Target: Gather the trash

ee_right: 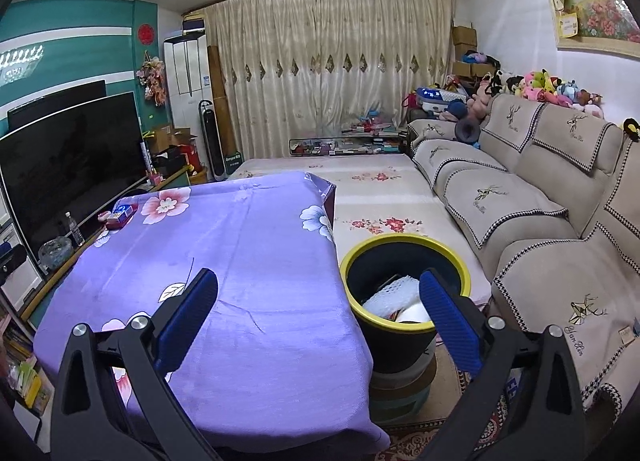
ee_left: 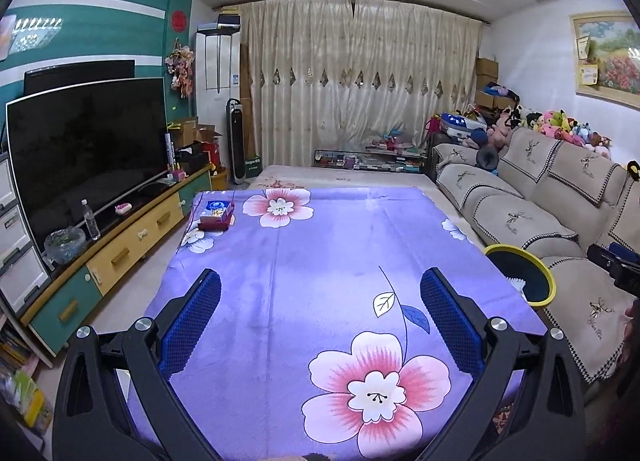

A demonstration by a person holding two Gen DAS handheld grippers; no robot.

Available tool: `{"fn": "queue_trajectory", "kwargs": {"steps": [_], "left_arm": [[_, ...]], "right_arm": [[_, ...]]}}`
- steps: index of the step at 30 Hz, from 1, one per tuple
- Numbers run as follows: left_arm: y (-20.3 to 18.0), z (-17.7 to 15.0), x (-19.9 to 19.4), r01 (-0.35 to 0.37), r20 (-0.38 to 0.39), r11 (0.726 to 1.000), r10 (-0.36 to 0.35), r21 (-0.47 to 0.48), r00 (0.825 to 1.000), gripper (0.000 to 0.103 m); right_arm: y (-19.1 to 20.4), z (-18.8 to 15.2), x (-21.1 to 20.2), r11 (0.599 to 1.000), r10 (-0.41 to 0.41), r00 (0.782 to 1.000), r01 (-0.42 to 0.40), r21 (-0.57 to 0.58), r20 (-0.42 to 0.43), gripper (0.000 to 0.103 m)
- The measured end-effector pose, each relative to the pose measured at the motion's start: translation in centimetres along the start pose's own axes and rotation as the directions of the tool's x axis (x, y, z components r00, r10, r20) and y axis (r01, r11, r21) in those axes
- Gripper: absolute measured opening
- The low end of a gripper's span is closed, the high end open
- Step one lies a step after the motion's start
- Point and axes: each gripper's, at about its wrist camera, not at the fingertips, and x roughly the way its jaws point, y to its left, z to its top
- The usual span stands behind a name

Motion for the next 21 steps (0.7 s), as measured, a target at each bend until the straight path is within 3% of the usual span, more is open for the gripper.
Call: {"fn": "queue_trajectory", "kwargs": {"steps": [21], "left_arm": [[-1.2, 0.6, 1.0, -0.014, -0.019, 1.000, 0.014, -0.001, 1.000, 0.098]], "right_arm": [[0.2, 0.4, 0.9, 1.000, -0.005, 1.000, 0.005, -0.011, -0.014, 0.096]]}}
